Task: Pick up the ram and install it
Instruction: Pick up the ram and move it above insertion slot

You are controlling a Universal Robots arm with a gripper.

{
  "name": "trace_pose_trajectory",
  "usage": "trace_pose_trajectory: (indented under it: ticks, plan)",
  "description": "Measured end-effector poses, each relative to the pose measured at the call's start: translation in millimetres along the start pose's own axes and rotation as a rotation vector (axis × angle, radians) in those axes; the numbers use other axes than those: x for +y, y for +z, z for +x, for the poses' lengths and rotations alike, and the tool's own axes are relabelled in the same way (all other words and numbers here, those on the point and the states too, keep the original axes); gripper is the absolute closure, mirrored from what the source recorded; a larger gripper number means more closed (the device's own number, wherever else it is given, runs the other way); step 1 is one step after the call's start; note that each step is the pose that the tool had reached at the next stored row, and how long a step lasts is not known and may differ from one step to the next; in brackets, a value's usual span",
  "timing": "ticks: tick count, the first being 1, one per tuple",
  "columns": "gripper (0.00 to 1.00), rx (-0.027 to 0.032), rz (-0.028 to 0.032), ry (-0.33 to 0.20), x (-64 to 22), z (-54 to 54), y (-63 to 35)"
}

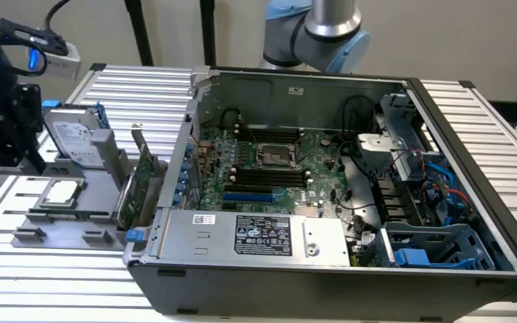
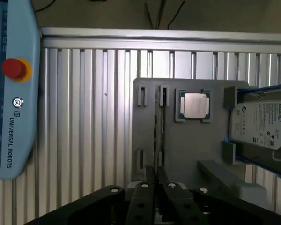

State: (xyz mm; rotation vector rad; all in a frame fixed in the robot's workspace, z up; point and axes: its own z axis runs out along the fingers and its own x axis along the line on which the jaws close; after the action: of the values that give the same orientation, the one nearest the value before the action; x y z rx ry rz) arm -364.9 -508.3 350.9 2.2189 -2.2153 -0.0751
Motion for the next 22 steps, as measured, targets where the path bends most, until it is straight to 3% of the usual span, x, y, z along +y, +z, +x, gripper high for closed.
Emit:
trace_pose_trajectory:
  ticks: [13, 22]
  plan:
    - [1.00, 0.0000, 0.0000, 0.000, -36.2, -8.9, -30.8]
    - [1.00, 0.0000, 0.0000, 0.000, -74.2, -12.9, -40.9]
